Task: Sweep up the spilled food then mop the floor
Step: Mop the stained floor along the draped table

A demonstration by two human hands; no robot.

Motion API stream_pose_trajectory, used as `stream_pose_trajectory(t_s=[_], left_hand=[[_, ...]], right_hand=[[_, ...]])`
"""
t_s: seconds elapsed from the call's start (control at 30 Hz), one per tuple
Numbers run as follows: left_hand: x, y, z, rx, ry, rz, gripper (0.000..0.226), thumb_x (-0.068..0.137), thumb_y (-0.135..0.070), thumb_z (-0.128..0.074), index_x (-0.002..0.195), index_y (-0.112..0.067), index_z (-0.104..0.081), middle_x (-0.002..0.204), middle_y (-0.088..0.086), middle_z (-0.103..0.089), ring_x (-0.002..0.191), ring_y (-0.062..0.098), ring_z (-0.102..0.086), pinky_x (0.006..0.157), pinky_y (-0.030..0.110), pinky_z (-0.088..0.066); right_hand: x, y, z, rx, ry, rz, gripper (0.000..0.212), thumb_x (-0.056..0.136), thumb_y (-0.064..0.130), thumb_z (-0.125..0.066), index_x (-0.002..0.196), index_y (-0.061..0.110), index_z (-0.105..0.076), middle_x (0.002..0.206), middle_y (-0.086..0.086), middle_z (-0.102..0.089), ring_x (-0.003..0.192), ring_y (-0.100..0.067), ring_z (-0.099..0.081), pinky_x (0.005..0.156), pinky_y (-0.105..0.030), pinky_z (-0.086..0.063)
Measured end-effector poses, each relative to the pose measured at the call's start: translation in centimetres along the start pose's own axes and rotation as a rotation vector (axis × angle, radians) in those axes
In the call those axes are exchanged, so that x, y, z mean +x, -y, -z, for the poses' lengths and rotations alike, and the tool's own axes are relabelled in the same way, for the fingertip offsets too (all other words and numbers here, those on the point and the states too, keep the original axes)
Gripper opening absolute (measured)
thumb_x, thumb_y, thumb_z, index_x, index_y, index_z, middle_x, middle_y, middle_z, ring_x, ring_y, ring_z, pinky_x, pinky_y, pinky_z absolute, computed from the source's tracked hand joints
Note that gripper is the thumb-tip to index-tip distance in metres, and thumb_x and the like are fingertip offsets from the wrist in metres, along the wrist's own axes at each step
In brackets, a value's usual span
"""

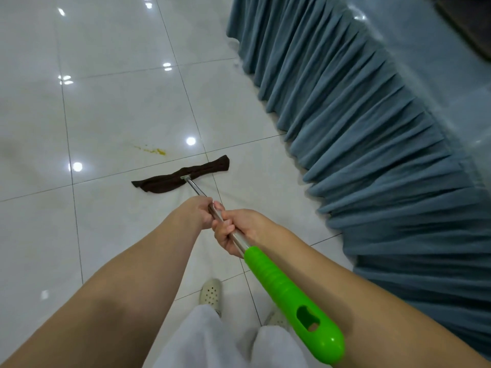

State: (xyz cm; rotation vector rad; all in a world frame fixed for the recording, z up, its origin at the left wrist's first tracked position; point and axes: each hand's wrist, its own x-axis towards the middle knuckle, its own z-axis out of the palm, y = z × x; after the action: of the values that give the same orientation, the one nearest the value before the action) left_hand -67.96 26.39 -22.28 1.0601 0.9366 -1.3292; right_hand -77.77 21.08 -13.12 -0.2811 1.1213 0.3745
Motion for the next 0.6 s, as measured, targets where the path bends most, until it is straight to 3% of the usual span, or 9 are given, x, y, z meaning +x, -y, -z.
stream_pose_trajectory(t_s=[0.07, 0.17, 0.3, 0.4, 0.47, 0.53, 0.6], left_hand=[[0.0, -0.1, -0.6, -0.018, -0.024, -0.019, 0.037, 0.103, -0.027, -0.03, 0.072, -0.008, -0.035, 0.031, 0.006, -0.036, 0.027, 0.012, -0.038, 0.035, 0.011, -0.039], [0.3, 0.5, -1.2, -0.033, -0.056, -0.037, 0.038, 0.103, -0.027, -0.03, 0.071, -0.008, -0.034, 0.031, 0.005, -0.036, 0.037, 0.01, -0.037, 0.036, 0.011, -0.037], [-0.5, 2.7, -2.4, -0.007, -0.083, -0.06, 0.04, 0.103, -0.026, -0.03, 0.067, -0.01, -0.033, 0.031, 0.005, -0.035, 0.026, 0.013, -0.037, 0.033, 0.012, -0.033], [-1.1, 5.6, -3.8, 0.024, -0.131, -0.175, 0.039, 0.103, -0.023, -0.034, 0.066, -0.009, -0.038, 0.044, 0.007, -0.042, 0.024, 0.013, -0.043, 0.028, 0.011, -0.033], [-1.2, 7.8, -4.9, -0.002, -0.083, -0.153, 0.043, 0.103, -0.024, -0.033, 0.063, -0.01, -0.037, 0.041, 0.007, -0.041, 0.038, 0.01, -0.043, 0.036, 0.018, -0.037], [-0.9, 10.3, -6.0, 0.015, -0.1, -0.181, 0.045, 0.104, -0.026, -0.029, 0.063, -0.01, -0.035, 0.035, 0.007, -0.04, 0.043, 0.01, -0.04, 0.033, 0.015, -0.034], [-1.0, 12.8, -7.4, -0.053, -0.076, -0.186, 0.044, 0.104, -0.023, -0.027, 0.064, -0.009, -0.037, 0.038, 0.007, -0.042, 0.045, 0.011, -0.04, 0.027, 0.009, -0.034]], right_hand=[[0.2, 0.8, 0.1, -0.019, -0.001, -0.008, 0.027, 0.102, 0.011, -0.036, 0.105, 0.032, -0.053, 0.064, -0.005, -0.041, 0.021, -0.006, -0.032, 0.023, -0.011, -0.03], [-0.1, 1.2, 0.8, -0.03, -0.007, -0.021, 0.029, 0.101, 0.01, -0.035, 0.103, 0.032, -0.054, 0.059, -0.005, -0.043, 0.021, -0.006, -0.033, 0.024, -0.011, -0.03], [-1.0, 1.4, 2.3, -0.077, -0.017, -0.024, 0.028, 0.102, 0.011, -0.033, 0.094, 0.032, -0.051, 0.064, -0.002, -0.039, 0.019, -0.005, -0.031, 0.025, -0.008, -0.027], [-1.8, 1.9, 4.2, -0.114, -0.034, -0.03, 0.033, 0.101, 0.007, -0.03, 0.094, 0.032, -0.05, 0.044, -0.002, -0.044, 0.017, -0.006, -0.027, 0.026, -0.006, -0.024], [-2.8, 2.2, 6.2, -0.14, -0.056, -0.027, 0.034, 0.101, 0.007, -0.03, 0.097, 0.031, -0.053, 0.031, -0.002, -0.044, 0.017, -0.007, -0.026, 0.026, -0.005, -0.024], [-4.0, 2.5, 8.4, -0.161, -0.065, -0.03, 0.033, 0.101, 0.008, -0.029, 0.1, 0.03, -0.054, 0.035, -0.002, -0.048, 0.017, -0.007, -0.025, 0.025, -0.005, -0.024], [-5.3, 2.7, 10.7, -0.175, -0.066, -0.028, 0.032, 0.102, 0.007, -0.029, 0.102, 0.028, -0.053, 0.054, -0.002, -0.052, 0.016, -0.006, -0.025, 0.025, -0.005, -0.024]])
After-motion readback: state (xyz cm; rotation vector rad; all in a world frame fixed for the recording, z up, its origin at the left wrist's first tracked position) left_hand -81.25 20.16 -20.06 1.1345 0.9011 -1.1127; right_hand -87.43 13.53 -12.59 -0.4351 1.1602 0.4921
